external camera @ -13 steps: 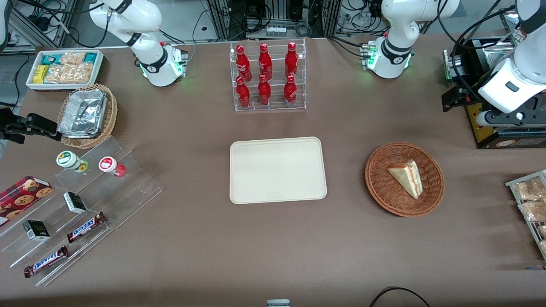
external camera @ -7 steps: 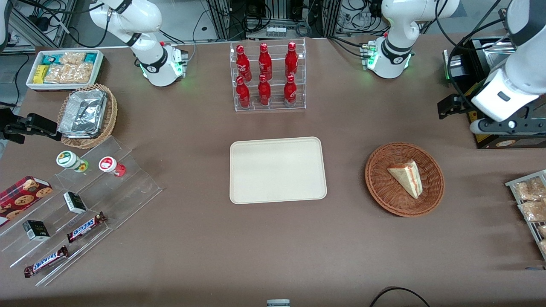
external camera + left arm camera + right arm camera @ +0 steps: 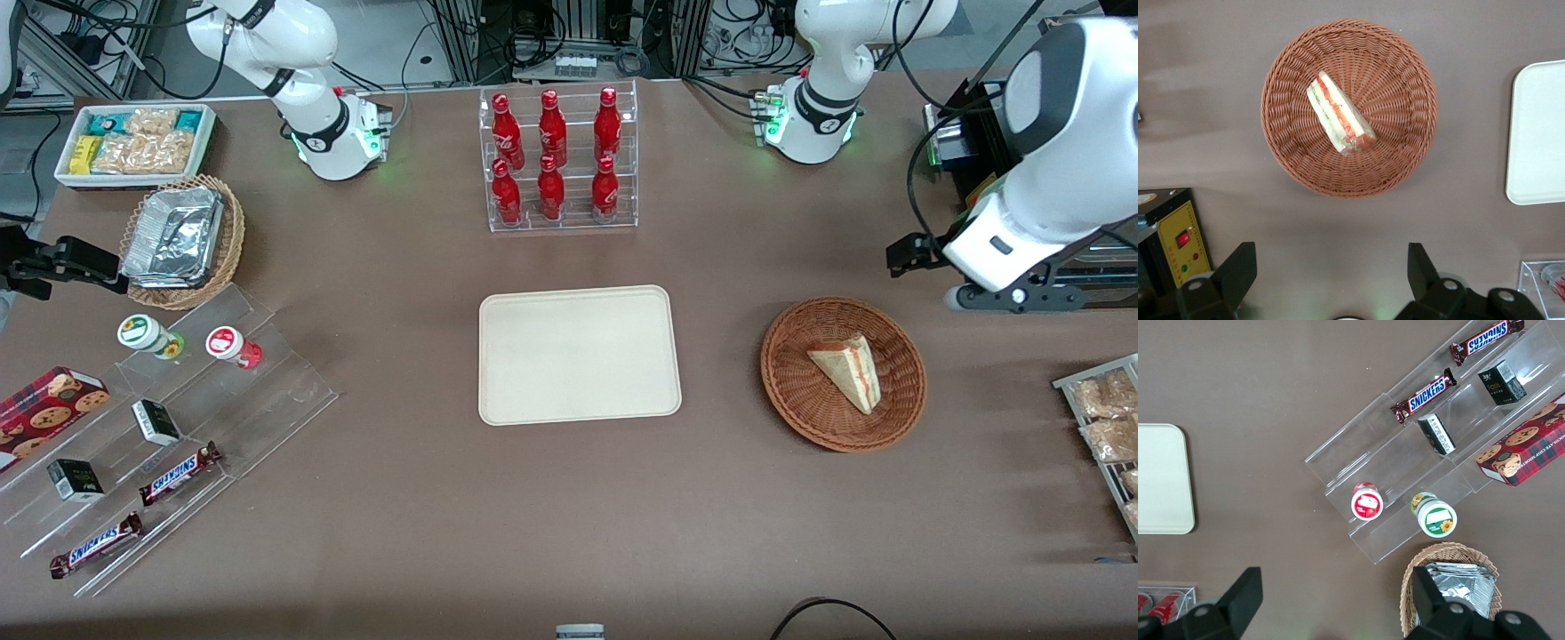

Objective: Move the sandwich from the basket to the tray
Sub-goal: 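Move the left gripper over the wicker basket above the sandwich, then lower the open left gripper around the wrapped sandwich and close it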

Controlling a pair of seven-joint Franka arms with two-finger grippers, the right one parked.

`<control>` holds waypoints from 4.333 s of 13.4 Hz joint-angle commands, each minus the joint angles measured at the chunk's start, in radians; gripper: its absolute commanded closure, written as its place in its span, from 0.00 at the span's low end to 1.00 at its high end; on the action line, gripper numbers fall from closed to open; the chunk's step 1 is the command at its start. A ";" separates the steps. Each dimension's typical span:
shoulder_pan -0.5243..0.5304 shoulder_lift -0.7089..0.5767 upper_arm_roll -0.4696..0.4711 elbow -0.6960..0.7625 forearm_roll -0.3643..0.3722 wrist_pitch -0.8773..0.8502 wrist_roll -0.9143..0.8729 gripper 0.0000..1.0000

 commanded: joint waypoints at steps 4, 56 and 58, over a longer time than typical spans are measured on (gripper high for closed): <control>0.007 0.009 0.002 -0.133 0.020 0.167 0.007 0.00; 0.019 0.221 0.002 -0.411 0.024 0.762 -0.601 1.00; 0.016 0.197 -0.001 -0.406 0.024 0.708 -0.593 1.00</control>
